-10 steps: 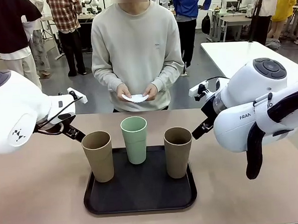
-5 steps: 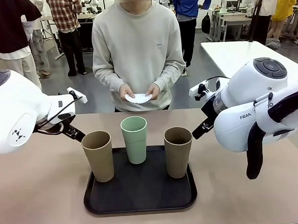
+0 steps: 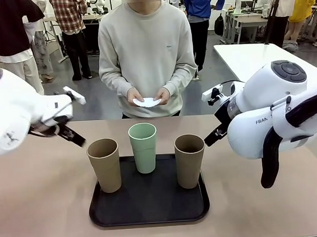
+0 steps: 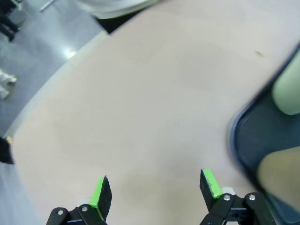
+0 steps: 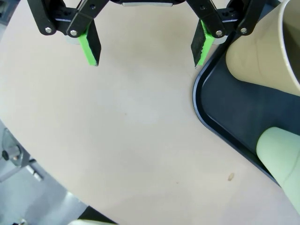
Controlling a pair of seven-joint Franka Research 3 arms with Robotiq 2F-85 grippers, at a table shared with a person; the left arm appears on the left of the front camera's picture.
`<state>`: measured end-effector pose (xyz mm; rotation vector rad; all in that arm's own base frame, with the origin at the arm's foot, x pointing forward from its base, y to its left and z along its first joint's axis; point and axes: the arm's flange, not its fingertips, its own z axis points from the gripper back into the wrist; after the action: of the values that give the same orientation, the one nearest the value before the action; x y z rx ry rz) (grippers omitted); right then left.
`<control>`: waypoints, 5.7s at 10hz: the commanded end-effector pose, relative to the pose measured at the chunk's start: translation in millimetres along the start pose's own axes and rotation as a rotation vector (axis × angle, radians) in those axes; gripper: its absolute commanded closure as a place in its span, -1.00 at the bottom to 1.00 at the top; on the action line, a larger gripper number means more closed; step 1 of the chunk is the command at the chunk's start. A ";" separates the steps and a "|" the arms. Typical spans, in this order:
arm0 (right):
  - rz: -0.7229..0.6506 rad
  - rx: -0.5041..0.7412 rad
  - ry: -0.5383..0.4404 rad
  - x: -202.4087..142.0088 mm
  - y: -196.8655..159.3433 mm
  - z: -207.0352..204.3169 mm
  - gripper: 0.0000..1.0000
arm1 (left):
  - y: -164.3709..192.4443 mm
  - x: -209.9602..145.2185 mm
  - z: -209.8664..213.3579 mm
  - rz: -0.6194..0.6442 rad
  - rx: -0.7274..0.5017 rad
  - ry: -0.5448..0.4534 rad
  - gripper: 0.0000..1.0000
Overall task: Place coasters on the table and set cups on them.
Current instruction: Pick up one Reusable plastic cup and place it on a coaster set by the human.
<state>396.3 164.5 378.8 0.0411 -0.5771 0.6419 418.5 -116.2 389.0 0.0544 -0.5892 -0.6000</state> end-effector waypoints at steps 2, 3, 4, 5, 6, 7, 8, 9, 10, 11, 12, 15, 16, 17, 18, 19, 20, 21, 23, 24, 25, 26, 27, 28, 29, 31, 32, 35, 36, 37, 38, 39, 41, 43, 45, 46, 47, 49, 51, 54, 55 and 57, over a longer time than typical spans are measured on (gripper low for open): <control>-0.057 0.067 0.072 -0.5 -27.1 57.1 -1.00 | 55.4 -9.2 66.4 0.048 -0.004 0.015 -1.00; -0.014 0.133 0.236 -11.6 -13.7 95.6 -1.00 | 37.6 -24.7 107.0 -0.047 -0.263 0.227 -1.00; 0.004 0.119 0.355 -30.7 7.9 139.5 -1.00 | 10.3 -49.8 142.7 -0.079 -0.329 0.300 -1.00; 0.031 0.059 0.421 -47.4 30.5 172.7 -1.00 | -9.6 -70.6 169.1 -0.058 -0.349 0.319 -1.00; 0.048 -0.005 0.444 -61.4 55.8 199.7 -1.00 | -21.5 -87.5 191.7 -0.020 -0.327 0.341 -1.00; 0.037 -0.042 0.461 -76.6 68.2 209.5 -1.00 | -29.7 -101.9 199.5 0.008 -0.276 0.351 -1.00; -0.005 -0.025 0.499 -95.9 66.9 205.1 -1.00 | -38.2 -116.1 202.9 0.066 -0.216 0.339 -1.00; 0.017 -0.110 0.544 -105.4 54.9 189.1 -1.00 | -32.8 -114.1 195.7 0.074 -0.150 0.311 -1.00; 0.014 -0.037 0.483 -66.4 60.9 208.0 -1.00 | -20.2 -61.8 202.1 0.014 -0.302 0.355 -1.00; 0.017 -0.062 0.513 -77.8 64.1 221.5 -1.00 | -20.2 -61.8 202.1 0.014 -0.302 0.355 -1.00; -0.116 0.079 0.393 -86.9 30.6 200.3 -1.00 | -18.9 -71.5 229.5 0.051 -0.239 0.334 -1.00; -0.669 0.652 -0.197 -130.4 -91.5 173.2 -1.00 | 71.9 -87.3 204.4 0.373 -0.938 -0.209 -1.00; -0.771 0.724 -0.258 -146.4 -117.0 165.9 -1.00 | 76.5 -93.5 195.4 0.414 -1.021 -0.254 -1.00; -0.838 0.806 -0.325 -168.2 -134.8 160.0 -1.00 | 89.7 -94.3 193.2 0.487 -1.065 -0.205 -1.00; -0.887 0.845 -0.322 -192.7 -148.7 159.9 -1.00 | 93.6 -116.1 194.4 0.546 -1.056 -0.188 -1.00; -0.933 0.859 -0.330 -212.4 -156.0 159.4 -1.00 | 105.8 -125.5 191.9 0.613 -1.043 -0.153 -1.00; -0.963 0.854 -0.334 -228.8 -161.1 164.3 -1.00 | 110.8 -140.4 189.3 0.682 -1.016 -0.117 -1.00; -0.985 0.838 -0.340 -242.5 -163.5 172.9 -1.00 | 118.8 -151.2 185.3 0.751 -0.989 -0.061 -1.00; -1.003 0.813 -0.341 -256.4 -164.8 185.4 -1.00 | 131.2 -162.8 182.5 0.815 -0.942 0.012 -1.00; -1.002 0.806 -0.358 -261.4 -165.3 192.1 -1.00 | 130.8 -166.2 180.1 0.836 -0.937 0.020 -1.00; -1.003 0.800 -0.376 -264.8 -166.0 197.9 -1.00 | 131.0 -162.9 177.2 0.844 -0.943 0.015 -1.00; -1.007 0.794 -0.374 -268.8 -164.5 203.6 -1.00 | 124.9 -161.4 180.9 0.853 -0.938 0.011 -1.00; -1.002 0.789 -0.382 -272.6 -164.3 209.4 -1.00 | 122.0 -164.9 185.0 0.865 -0.928 -0.004 -1.00; -1.000 0.791 -0.386 -273.0 -164.0 211.6 -1.00 | 118.7 -169.9 188.3 0.882 -0.934 -0.030 -1.00; -0.997 0.794 -0.394 -272.8 -163.6 213.0 -1.00 | 116.2 -173.7 190.2 0.900 -0.921 -0.037 -1.00; -1.018 0.788 -0.360 -274.4 -203.6 224.6 -1.00 | 111.9 -176.9 200.2 0.904 -0.873 -0.046 -1.00; -1.018 0.788 -0.360 -274.4 -203.6 224.6 -1.00 | 134.2 -169.7 191.4 0.880 -0.910 -0.031 -1.00; -1.018 0.788 -0.360 -274.4 -203.6 224.6 -1.00 | 134.2 -169.7 191.4 0.880 -0.910 -0.031 -1.00; -1.018 0.788 -0.360 -274.4 -203.6 224.6 -1.00 | 134.2 -169.7 191.4 0.880 -0.910 -0.031 -1.00; -1.018 0.788 -0.360 -274.4 -203.6 224.6 -1.00 | 134.2 -169.7 191.4 0.880 -0.910 -0.031 -1.00; -1.018 0.788 -0.360 -274.4 -203.6 224.6 -1.00 | 134.2 -169.7 191.4 0.880 -0.910 -0.031 -1.00; -1.018 0.788 -0.360 -274.4 -203.6 224.6 -1.00 | 134.2 -169.7 191.4 0.880 -0.910 -0.031 -1.00; -1.018 0.788 -0.360 -274.4 -203.6 224.6 -1.00 | 134.2 -169.7 191.4 0.880 -0.910 -0.031 -1.00; -1.018 0.788 -0.360 -274.4 -203.6 224.6 -1.00 | 134.2 -169.7 191.4 0.880 -0.910 -0.031 -1.00; -1.018 0.788 -0.360 -274.4 -203.6 224.6 -1.00 | 134.2 -169.7 191.4 0.880 -0.910 -0.031 -1.00; -1.018 0.788 -0.360 -274.4 -203.6 224.6 -1.00 | 134.2 -169.7 191.4 0.880 -0.910 -0.031 -1.00; -1.018 0.788 -0.360 -274.4 -203.6 224.6 -1.00 | 134.2 -169.7 191.4 0.880 -0.910 -0.031 -1.00; -1.018 0.788 -0.360 -274.4 -203.6 224.6 -1.00 | 134.2 -169.7 191.4 0.880 -0.910 -0.031 -1.00; -1.018 0.788 -0.360 -274.4 -203.6 224.6 -1.00 | 134.2 -169.7 191.4 0.880 -0.910 -0.031 -1.00; -1.018 0.788 -0.360 -274.4 -203.6 224.6 -1.00 | 134.2 -169.7 191.4 0.880 -0.910 -0.031 -1.00; -1.018 0.788 -0.360 -274.4 -203.6 224.6 -1.00 | 134.2 -169.7 191.4 0.880 -0.910 -0.031 -1.00; -1.018 0.788 -0.360 -274.4 -203.6 224.6 -1.00 | 134.2 -169.7 191.4 0.880 -0.910 -0.031 -1.00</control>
<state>222.0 -198.2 452.8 1.1246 -0.5212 -0.1850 271.1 112.1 491.7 -1.0160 -0.2725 0.0547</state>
